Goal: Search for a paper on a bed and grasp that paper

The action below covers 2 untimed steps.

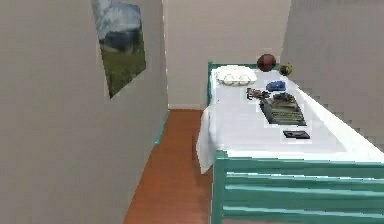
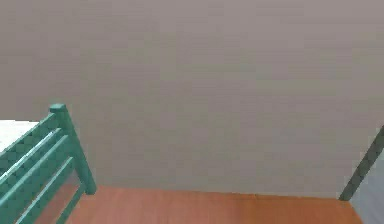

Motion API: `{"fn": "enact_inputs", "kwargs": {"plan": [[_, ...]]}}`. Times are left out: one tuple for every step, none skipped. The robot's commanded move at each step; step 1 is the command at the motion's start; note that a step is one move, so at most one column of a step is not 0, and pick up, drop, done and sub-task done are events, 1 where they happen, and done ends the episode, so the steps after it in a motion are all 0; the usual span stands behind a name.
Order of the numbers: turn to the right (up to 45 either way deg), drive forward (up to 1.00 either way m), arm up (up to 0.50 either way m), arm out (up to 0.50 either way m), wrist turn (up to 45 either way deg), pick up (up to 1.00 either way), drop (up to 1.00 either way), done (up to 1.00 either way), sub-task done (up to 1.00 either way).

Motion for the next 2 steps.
{"fn": "enact_inputs", "kwargs": {"plan": [[-15.0, 0.0, 0.0, 0.0, 0.0, 0.0, 0.0, 0.0, 0.0], [0.0, 0.1, 0.0, 0.0, 0.0, 0.0, 0.0, 0.0, 0.0]]}}
